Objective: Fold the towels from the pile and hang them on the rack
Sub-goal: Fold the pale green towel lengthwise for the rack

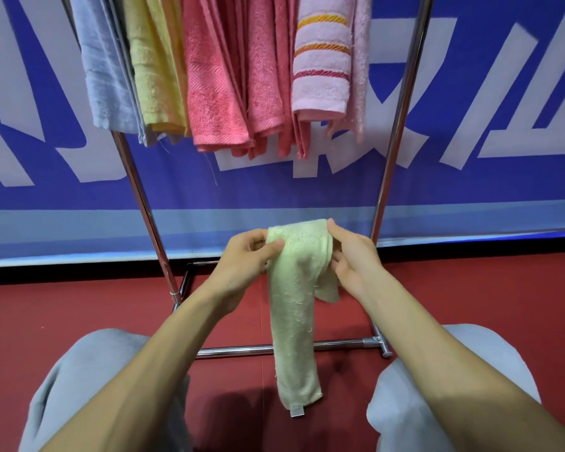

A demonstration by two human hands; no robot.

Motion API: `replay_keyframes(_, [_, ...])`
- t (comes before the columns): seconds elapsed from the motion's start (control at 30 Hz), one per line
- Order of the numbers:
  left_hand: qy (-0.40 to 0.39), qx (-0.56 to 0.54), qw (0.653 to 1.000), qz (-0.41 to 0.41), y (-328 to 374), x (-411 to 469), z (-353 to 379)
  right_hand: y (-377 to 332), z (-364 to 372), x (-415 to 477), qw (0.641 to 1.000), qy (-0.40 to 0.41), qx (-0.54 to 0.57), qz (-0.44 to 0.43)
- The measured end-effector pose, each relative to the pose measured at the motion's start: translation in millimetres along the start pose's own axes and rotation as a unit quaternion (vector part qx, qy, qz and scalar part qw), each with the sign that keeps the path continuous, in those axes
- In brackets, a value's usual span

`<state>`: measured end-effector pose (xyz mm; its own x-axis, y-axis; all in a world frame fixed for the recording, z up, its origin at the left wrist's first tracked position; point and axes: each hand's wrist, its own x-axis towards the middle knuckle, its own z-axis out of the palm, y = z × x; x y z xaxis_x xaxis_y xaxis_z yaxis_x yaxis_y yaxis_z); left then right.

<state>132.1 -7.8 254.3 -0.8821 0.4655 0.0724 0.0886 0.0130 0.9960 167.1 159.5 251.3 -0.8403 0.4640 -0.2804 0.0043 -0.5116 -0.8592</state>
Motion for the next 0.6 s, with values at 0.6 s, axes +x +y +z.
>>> replay_keyframes(0.6, [0.104,-0.123,0.981,-0.109,18.0,3.8,-45.4,39.7,25.5,-18.8,0.972,-0.204,-0.079,0.089])
